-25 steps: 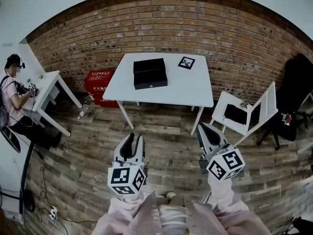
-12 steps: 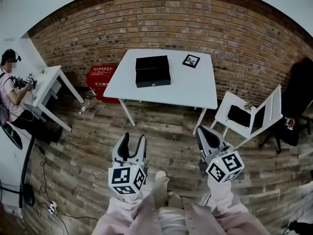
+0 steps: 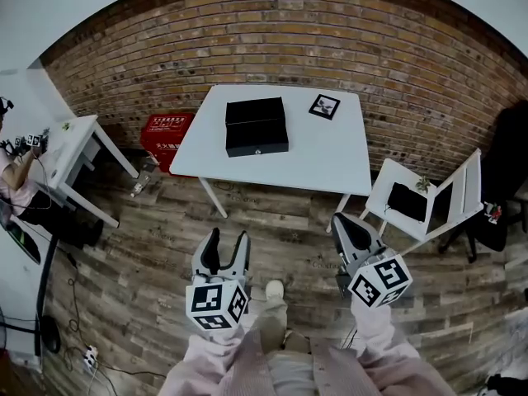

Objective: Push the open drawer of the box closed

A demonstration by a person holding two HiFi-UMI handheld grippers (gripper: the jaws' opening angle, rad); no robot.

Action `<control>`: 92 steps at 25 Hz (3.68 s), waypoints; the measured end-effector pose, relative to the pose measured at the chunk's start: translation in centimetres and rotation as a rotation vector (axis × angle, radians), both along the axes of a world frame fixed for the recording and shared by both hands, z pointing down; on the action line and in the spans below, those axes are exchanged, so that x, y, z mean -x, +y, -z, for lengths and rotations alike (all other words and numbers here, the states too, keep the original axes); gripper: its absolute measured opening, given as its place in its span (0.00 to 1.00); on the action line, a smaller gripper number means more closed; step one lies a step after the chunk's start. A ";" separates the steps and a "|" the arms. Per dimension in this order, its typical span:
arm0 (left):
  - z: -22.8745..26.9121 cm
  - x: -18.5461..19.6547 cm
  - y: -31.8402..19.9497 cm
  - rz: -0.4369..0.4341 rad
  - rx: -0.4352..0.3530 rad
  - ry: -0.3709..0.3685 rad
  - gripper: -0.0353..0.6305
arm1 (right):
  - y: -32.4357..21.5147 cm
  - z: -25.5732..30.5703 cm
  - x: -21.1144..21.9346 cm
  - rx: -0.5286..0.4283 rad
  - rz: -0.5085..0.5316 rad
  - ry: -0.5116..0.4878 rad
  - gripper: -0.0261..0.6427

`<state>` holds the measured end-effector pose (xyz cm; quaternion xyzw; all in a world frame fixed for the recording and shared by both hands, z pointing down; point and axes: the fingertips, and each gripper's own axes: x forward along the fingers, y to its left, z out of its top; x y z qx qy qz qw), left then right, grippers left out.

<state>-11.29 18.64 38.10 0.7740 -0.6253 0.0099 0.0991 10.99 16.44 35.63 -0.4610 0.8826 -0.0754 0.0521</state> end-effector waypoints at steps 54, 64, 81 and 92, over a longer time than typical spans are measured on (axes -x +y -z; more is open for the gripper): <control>-10.7 1.3 -30.5 -0.116 0.308 0.087 0.42 | -30.4 -4.4 4.9 0.116 -0.050 0.083 0.04; -16.2 -0.4 -34.6 -0.042 0.490 0.166 0.41 | -37.8 -5.3 4.7 0.145 0.030 0.081 0.04; -21.9 -1.1 -37.6 0.063 0.635 0.174 0.35 | -44.7 -6.8 3.9 0.182 0.118 0.054 0.04; -23.4 -1.5 -38.1 0.088 0.663 0.149 0.22 | -46.5 -7.7 3.4 0.202 0.143 0.044 0.04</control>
